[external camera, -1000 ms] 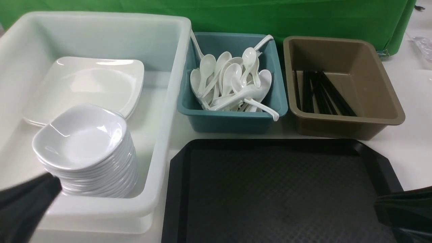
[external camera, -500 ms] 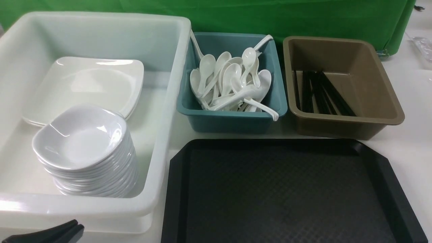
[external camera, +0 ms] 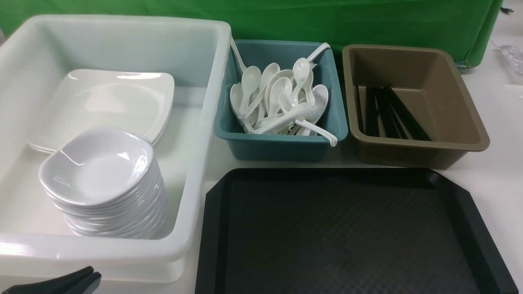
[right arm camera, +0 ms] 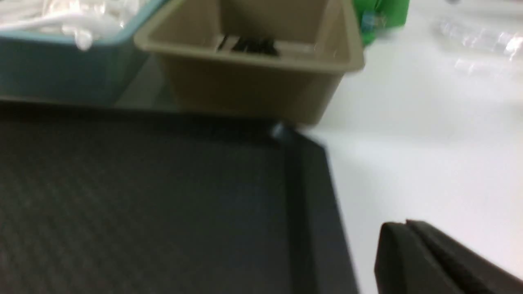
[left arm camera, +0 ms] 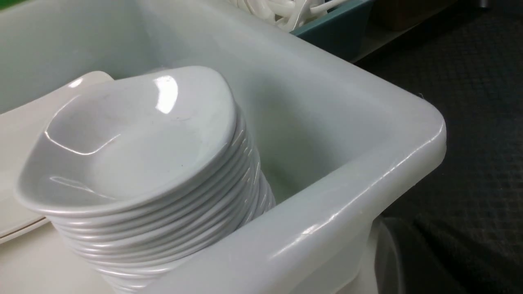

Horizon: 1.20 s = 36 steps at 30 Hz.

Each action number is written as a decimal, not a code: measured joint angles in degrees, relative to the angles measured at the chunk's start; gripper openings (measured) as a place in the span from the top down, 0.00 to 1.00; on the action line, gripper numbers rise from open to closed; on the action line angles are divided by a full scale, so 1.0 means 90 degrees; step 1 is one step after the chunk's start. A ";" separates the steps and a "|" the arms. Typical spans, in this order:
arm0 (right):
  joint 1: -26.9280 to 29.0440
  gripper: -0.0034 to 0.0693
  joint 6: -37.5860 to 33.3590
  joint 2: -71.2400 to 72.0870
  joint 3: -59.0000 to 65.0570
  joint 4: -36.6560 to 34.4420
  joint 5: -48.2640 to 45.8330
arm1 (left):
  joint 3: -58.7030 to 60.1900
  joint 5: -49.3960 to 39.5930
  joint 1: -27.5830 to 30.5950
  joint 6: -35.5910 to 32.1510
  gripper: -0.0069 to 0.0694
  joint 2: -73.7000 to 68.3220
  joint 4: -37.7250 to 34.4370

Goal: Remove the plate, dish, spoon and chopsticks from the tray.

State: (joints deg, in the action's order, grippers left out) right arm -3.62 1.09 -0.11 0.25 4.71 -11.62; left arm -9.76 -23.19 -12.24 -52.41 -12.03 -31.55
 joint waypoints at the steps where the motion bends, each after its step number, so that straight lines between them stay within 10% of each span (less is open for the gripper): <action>1: 0.0000 0.93 0.0132 -0.0001 0.0016 -0.0006 -0.0212 | 0.0000 0.0007 0.0000 0.0000 0.90 0.0006 -0.0001; 27: 0.0000 0.85 0.0329 -0.0001 0.0016 -0.0013 -0.0382 | 0.0007 0.0111 0.0000 0.0059 0.90 0.0032 0.0020; 36: 0.0000 0.83 0.0329 -0.0001 0.0016 -0.0013 -0.0382 | 0.0429 0.1206 0.1123 0.3953 0.89 0.0691 0.2073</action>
State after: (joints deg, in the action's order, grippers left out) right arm -3.62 4.05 -0.12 0.40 4.59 -15.06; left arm -5.90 -12.33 -2.13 -16.83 -5.81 -12.89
